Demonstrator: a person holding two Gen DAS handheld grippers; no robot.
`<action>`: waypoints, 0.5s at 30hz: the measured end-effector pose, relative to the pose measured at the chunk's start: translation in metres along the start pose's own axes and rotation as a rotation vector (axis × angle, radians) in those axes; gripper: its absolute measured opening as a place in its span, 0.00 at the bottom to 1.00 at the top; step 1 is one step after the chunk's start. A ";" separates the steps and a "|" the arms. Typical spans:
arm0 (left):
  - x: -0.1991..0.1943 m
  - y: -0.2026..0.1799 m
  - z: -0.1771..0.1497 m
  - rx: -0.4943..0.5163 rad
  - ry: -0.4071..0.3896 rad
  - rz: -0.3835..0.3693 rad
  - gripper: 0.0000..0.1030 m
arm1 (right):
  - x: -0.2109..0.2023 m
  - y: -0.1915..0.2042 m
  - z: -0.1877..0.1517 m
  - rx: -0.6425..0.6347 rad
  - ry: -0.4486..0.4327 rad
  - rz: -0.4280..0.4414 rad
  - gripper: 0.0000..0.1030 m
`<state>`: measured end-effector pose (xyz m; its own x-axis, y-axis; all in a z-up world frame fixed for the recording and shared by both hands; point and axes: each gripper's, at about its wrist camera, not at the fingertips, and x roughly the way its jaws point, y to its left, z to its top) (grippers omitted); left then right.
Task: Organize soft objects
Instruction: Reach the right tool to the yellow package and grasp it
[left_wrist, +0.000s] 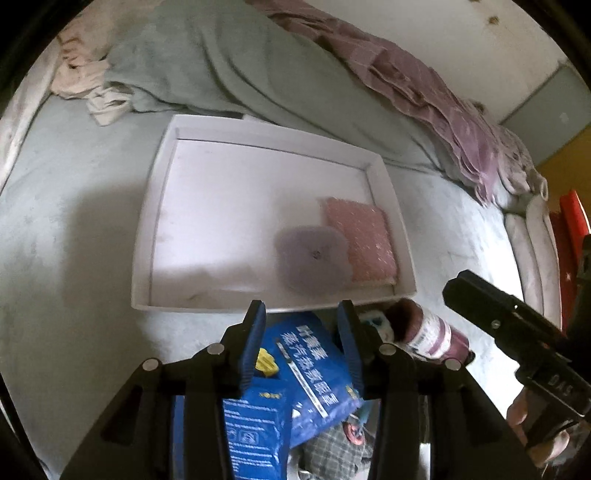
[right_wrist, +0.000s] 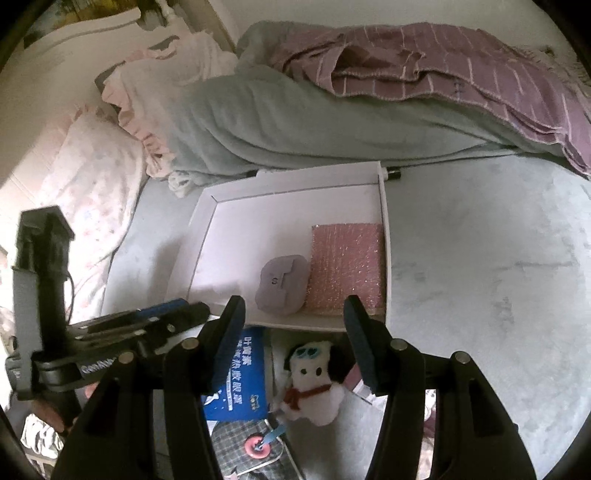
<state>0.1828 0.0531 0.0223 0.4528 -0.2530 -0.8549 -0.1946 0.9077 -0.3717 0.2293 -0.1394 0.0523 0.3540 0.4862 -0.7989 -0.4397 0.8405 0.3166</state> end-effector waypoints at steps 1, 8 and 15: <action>0.001 -0.003 -0.001 0.012 0.007 0.004 0.39 | -0.003 0.001 -0.002 -0.001 -0.001 -0.001 0.55; 0.012 -0.034 -0.013 0.123 0.076 -0.015 0.39 | -0.020 -0.005 -0.025 0.003 0.055 -0.078 0.55; 0.013 -0.056 -0.022 0.221 0.107 -0.022 0.39 | -0.039 -0.034 -0.053 0.087 0.110 -0.145 0.55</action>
<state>0.1804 -0.0079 0.0243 0.3581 -0.2966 -0.8853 0.0150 0.9499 -0.3121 0.1866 -0.1994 0.0461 0.3137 0.3333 -0.8891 -0.3161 0.9196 0.2332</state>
